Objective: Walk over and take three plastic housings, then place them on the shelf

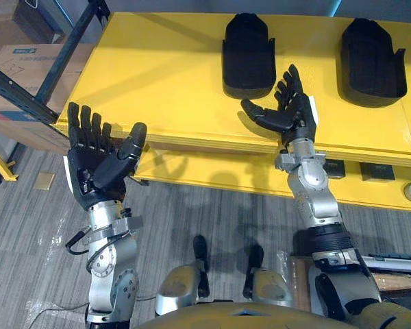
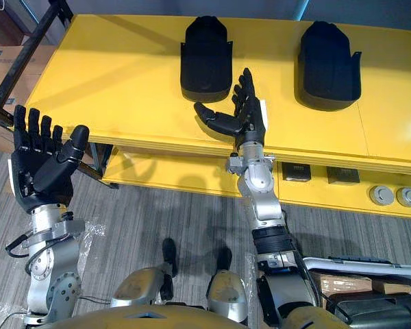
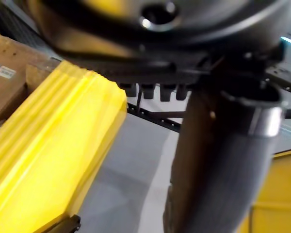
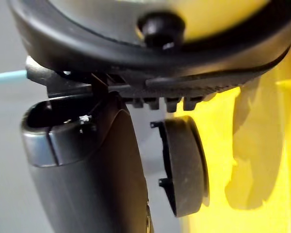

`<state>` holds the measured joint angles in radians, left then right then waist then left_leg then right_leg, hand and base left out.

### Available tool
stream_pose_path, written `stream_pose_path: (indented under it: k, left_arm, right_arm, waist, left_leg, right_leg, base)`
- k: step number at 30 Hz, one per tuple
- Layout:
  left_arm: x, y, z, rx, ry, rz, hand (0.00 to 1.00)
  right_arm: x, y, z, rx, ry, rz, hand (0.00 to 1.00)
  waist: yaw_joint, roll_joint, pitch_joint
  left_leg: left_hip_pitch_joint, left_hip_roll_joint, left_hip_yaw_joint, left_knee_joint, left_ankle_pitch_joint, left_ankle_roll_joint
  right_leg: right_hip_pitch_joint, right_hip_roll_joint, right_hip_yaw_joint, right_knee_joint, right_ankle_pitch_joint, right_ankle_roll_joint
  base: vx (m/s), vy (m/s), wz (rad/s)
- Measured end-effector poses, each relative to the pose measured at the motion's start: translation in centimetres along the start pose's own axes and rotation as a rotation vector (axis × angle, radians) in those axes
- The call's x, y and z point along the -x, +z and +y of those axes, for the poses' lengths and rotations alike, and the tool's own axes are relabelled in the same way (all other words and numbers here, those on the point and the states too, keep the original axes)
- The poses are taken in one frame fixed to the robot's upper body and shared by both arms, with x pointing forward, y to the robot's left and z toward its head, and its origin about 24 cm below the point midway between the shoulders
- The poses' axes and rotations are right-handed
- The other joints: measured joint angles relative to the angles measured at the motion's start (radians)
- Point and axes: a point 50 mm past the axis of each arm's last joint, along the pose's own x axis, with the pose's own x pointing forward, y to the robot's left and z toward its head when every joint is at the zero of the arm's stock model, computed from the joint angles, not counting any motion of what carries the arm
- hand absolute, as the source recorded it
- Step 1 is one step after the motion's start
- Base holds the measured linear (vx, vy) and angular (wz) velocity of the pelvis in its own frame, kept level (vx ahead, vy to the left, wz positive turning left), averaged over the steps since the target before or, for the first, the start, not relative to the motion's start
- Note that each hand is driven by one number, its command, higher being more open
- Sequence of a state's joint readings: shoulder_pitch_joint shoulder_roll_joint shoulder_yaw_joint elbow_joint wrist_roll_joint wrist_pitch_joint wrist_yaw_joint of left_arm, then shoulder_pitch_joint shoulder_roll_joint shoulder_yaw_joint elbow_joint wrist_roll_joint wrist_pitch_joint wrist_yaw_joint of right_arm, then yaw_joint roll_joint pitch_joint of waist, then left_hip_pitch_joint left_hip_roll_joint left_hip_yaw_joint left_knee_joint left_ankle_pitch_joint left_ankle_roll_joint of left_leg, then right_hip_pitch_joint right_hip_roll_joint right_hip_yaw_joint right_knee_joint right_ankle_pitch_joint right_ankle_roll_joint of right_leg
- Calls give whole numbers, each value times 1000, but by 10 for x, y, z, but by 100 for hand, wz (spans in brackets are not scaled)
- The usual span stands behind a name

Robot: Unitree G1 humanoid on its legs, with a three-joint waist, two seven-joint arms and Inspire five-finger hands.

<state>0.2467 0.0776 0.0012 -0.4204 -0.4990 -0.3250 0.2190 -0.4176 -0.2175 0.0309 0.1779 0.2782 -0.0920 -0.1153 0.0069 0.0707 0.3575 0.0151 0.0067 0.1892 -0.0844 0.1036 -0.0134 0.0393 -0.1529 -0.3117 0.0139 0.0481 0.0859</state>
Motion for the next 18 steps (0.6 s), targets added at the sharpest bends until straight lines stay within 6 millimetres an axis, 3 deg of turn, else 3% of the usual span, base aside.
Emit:
stream_pose_path:
  k: [18]
  left_arm:
    - [3, -11, -3, -3, -28, 60, 100]
  right_arm:
    - [15, -8, -3, 53, -92, 23, 100]
  waist:
    - [-2, -13, -7]
  left_leg:
    - [32, 7, 21, 0, -4, 0]
  right_leg:
    - [31, 9, 21, -19, 5, 4]
  base:
    - [4, 1, -3]
